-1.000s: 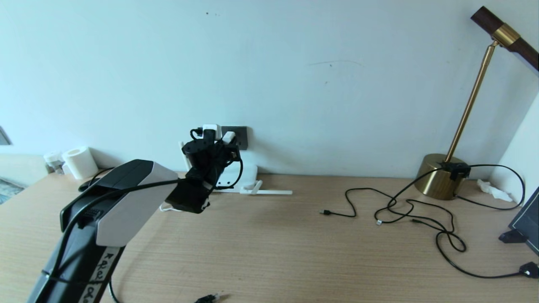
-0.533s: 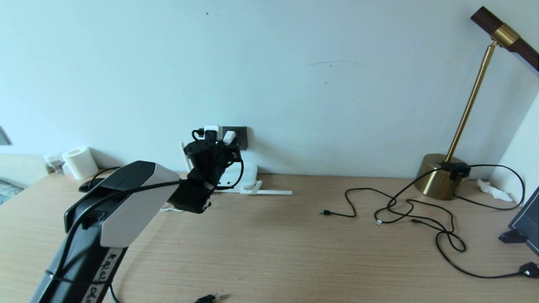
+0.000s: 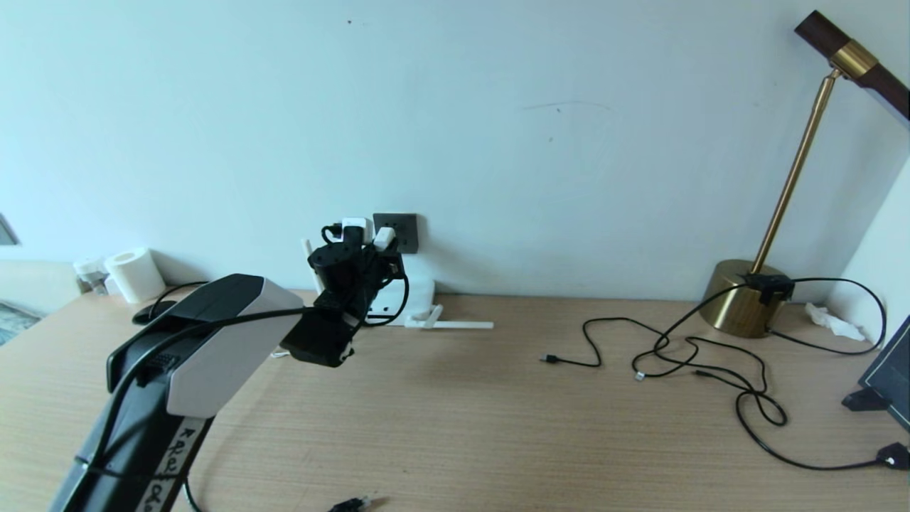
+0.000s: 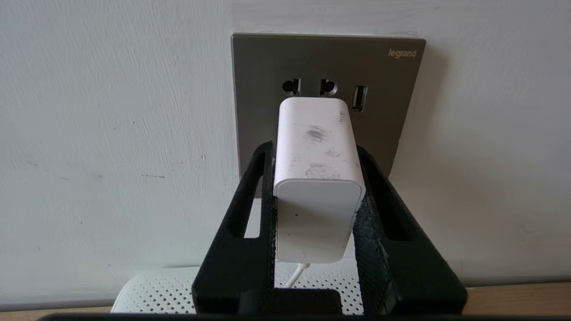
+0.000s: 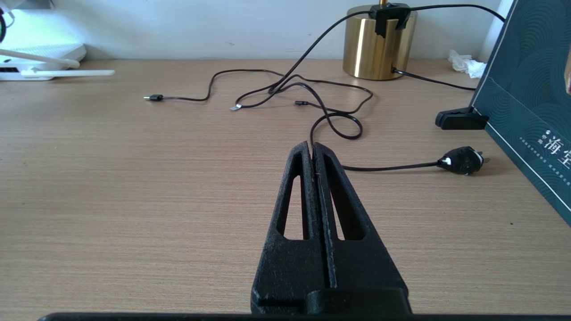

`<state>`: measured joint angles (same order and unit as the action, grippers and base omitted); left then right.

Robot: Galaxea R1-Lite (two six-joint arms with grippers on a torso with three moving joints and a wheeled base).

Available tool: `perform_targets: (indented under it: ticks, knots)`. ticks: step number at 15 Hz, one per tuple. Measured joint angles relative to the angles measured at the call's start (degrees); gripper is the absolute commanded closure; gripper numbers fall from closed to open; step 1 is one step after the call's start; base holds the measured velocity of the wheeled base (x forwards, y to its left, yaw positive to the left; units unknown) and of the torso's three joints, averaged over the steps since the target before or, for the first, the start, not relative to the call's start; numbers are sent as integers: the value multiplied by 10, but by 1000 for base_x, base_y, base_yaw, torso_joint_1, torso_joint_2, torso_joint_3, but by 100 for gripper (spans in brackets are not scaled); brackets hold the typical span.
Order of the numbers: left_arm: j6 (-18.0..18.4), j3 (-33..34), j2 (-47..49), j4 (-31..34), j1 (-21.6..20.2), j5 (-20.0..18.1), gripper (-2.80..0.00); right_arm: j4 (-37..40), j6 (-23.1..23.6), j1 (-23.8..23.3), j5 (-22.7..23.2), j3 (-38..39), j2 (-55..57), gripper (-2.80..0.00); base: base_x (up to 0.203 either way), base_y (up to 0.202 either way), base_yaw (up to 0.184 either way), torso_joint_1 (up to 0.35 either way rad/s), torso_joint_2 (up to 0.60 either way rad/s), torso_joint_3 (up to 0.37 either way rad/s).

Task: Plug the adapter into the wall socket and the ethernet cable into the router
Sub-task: Plug plug into socket

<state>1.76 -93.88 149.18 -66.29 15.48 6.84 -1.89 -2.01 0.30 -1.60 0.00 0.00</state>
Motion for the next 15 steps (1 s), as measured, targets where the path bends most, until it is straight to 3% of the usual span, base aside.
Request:
perform_targets:
  ticks: [15]
  knots:
    - [0, -52, 5, 56, 0, -1, 0, 0, 0, 0, 0, 0, 0, 0, 0, 0, 0, 0, 0, 0]
